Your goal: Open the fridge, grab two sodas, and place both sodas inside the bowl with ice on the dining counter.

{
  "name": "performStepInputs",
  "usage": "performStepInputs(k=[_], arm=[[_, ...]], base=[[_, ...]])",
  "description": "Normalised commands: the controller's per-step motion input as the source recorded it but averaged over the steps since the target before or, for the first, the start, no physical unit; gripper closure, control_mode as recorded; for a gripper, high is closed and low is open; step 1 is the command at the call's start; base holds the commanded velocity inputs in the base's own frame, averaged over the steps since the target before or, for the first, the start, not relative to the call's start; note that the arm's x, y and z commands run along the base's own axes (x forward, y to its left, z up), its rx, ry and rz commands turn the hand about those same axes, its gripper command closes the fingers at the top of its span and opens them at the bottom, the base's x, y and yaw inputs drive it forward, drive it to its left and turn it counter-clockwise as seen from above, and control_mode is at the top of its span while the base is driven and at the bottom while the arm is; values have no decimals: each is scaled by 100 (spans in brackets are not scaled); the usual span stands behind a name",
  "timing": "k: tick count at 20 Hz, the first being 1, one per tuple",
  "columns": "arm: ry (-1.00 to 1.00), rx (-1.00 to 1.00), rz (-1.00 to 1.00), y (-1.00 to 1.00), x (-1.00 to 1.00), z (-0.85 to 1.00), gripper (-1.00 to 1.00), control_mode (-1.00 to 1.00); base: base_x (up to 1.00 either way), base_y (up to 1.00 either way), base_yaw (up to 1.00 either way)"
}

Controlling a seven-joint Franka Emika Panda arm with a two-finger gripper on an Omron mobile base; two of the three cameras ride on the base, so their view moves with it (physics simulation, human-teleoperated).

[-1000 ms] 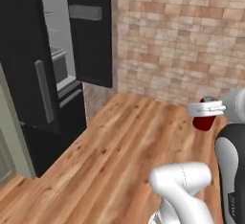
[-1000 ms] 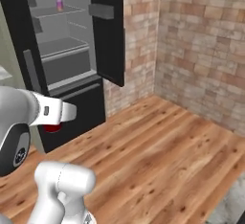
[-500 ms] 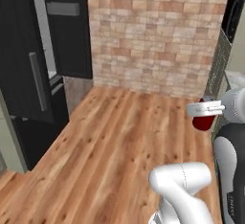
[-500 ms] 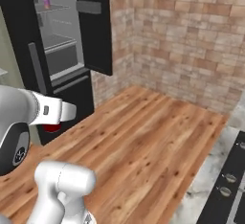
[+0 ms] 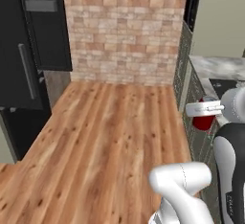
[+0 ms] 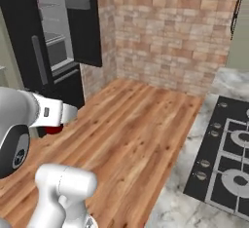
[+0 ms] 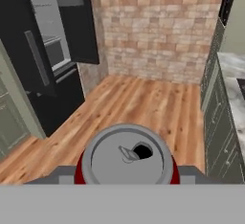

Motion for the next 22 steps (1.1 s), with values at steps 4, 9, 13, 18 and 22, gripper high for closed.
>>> performStepInputs(k=[4,9,13,18,22], arm=[[0,0,0,0,0,0,100,100],[0,0,0,0,0,0,100,100],[0,0,0,0,0,0,100,100],[0,0,0,0,0,0,100,100],[0,0,0,0,0,0,100,100]], base=[[-100,-22,-27],[-90,-53,-21],[-84,-81,-17],[-68,-91,-14],[-83,-58,-13]])
